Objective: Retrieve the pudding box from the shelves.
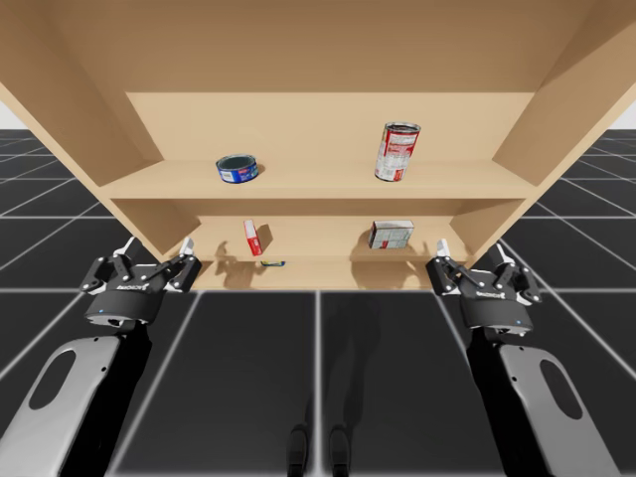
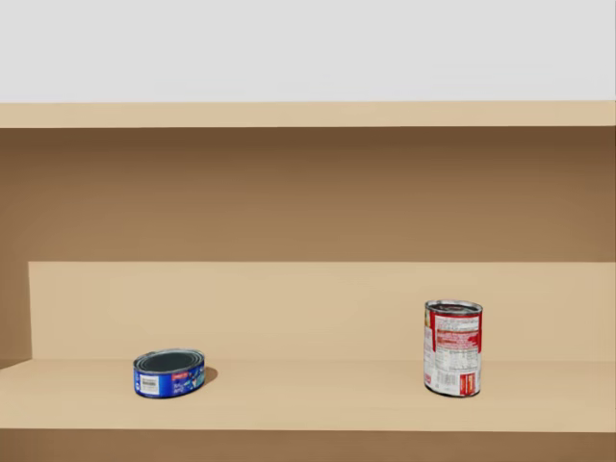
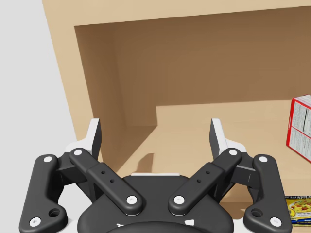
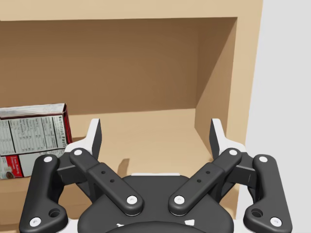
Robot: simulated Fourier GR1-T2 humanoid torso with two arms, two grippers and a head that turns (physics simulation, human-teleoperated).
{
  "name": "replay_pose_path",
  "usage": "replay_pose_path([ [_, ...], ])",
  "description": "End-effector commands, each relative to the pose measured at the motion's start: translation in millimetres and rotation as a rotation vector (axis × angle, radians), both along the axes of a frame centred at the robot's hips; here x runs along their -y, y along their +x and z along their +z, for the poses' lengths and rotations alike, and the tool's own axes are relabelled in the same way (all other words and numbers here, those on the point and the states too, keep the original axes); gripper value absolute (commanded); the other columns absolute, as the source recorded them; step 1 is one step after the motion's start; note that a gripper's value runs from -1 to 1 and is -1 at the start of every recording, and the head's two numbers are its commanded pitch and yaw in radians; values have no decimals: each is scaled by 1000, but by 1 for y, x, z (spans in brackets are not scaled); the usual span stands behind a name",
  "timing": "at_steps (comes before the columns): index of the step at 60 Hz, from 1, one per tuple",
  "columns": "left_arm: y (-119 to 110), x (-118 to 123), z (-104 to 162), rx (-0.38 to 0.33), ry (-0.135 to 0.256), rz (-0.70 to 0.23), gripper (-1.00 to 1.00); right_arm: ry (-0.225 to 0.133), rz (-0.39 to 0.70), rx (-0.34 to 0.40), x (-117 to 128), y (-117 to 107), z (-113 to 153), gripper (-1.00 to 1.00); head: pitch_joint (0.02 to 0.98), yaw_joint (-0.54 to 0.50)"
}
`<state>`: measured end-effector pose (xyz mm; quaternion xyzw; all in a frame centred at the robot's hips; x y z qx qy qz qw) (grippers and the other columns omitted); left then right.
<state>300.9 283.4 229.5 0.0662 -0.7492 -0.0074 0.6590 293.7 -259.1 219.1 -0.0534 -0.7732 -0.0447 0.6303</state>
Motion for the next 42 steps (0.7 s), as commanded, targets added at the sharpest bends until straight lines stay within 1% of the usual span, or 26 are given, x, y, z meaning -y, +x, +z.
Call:
replay_pose_path([
  [1,0,0,0,0,1,0,-1000,11,-34,6,-2,-1,0,-1000,61,15],
  [3,0,0,0,0,0,0,-1000,5,-32,11,-2,-1,1,-1000,63,16],
  [4,0,0,0,0,0,0,-1000,15,-21,17,-1,-1,2,-1000,69,16],
  [7,1,0,0,0,0,0,-1000,11,-35,19,-1,0,1,-1000,78,18],
  [8,1,0,-1,0,-1,0,-1000,9,-45,7,0,1,1,-1000,91,19],
  [11,1,0,-1,1,-1,0,-1000,14,-46,2,0,1,1,-1000,105,21],
  [17,1,0,-1,-2,3,-1,-1000,12,-53,1,0,2,1,-1000,169,22],
  [19,1,0,-1,-2,5,0,-1000,13,-53,-1,0,2,1,-1000,208,19],
  [28,2,1,-2,-5,13,-1,-1000,8,-51,-5,-2,2,0,-1000,322,-1],
  [30,2,1,-2,-5,18,-2,-1000,4,-52,-6,-2,3,0,-1000,357,-14],
  [33,2,2,-3,-6,20,-4,-1000,6,-51,-7,-2,3,0,-1000,384,-28],
  [34,2,2,-3,-7,23,-7,-1000,4,-51,-8,-2,3,0,-1000,407,-47],
  [37,2,3,-3,-7,26,-8,-1000,2,-51,-9,-2,3,0,-1000,429,-69],
  [38,2,3,-3,-7,30,-9,-1000,3,-50,-10,-2,3,0,-1000,452,-95],
  [42,2,4,-4,-8,33,-14,-1000,1,-48,-10,-2,4,-1,-1000,484,-143],
])
